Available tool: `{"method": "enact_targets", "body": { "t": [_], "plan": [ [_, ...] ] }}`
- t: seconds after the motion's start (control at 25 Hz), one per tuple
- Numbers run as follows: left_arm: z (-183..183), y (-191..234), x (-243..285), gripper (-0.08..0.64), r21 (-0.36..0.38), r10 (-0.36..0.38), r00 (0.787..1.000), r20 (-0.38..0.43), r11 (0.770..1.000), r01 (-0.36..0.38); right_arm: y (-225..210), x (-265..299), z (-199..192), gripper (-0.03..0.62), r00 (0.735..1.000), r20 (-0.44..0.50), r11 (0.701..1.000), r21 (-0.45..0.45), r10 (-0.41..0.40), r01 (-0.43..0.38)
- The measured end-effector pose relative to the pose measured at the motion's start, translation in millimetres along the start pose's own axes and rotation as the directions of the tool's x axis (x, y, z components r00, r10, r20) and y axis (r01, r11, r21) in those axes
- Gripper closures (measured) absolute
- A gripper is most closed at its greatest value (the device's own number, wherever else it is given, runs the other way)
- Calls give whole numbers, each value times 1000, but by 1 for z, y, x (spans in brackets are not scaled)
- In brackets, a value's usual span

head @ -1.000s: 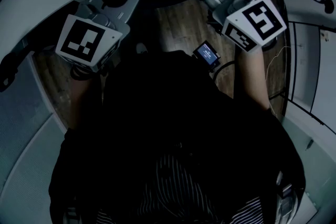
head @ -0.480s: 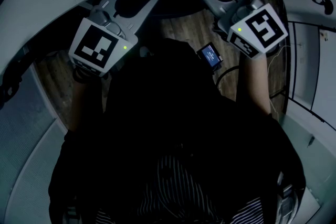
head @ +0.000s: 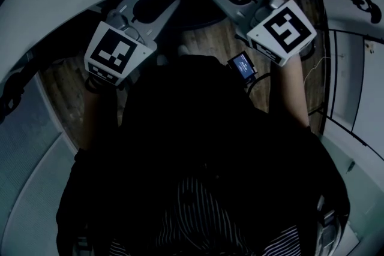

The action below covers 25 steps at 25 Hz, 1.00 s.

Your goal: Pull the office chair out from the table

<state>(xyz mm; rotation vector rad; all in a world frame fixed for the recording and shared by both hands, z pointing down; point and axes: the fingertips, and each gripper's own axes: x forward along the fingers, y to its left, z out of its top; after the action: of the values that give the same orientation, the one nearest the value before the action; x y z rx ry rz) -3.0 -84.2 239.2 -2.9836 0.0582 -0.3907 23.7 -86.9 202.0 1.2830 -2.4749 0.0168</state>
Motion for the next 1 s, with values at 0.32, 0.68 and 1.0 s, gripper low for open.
{"method": "enact_targets", "body": {
  "t": [0.32, 0.68, 1.0],
  "plan": [
    [-8, 12, -11, 555, -31, 106, 994, -39, 994, -107, 19, 13, -5, 591, 998, -50, 992, -111, 49, -54],
    [-15, -3, -14, 555, -1, 60, 996, -68, 998, -60, 31, 11, -22, 589, 993, -97, 988, -135, 65, -78],
    [-29, -11, -12, 520, 3, 46, 991, -129, 999, -46, 33, 9, -38, 588, 987, -130, 986, -121, 96, -111]
  ]
}}
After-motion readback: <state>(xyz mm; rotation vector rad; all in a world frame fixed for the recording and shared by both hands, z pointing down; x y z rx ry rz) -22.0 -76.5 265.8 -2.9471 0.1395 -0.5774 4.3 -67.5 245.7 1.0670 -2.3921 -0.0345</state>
